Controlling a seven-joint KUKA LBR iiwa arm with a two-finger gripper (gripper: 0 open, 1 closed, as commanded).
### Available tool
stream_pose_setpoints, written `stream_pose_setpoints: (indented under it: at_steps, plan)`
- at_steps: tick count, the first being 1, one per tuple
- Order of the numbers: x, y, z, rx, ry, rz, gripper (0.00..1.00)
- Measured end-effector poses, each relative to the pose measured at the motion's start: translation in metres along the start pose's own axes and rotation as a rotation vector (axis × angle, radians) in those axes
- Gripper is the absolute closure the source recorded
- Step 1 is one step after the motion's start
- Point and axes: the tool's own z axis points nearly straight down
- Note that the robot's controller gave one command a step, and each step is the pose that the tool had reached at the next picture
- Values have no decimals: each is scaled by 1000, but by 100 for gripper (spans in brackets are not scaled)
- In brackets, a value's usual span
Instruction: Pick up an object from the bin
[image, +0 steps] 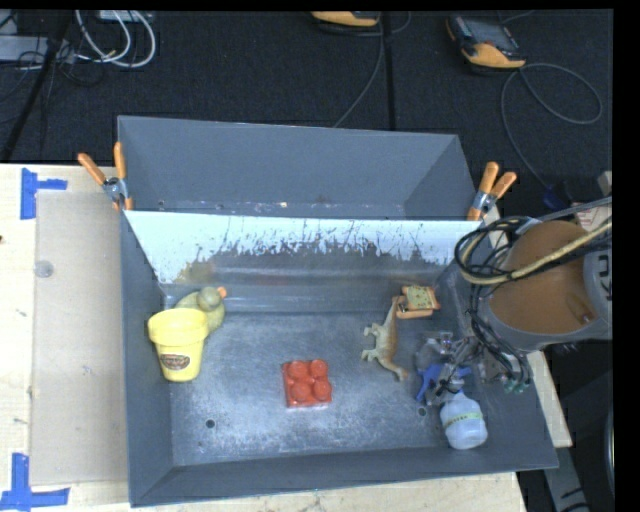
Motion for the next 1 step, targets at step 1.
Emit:
stream_pose_setpoints:
  at_steps: [1]
  plan:
    - [-2,-1,-55,-1,0,86,100]
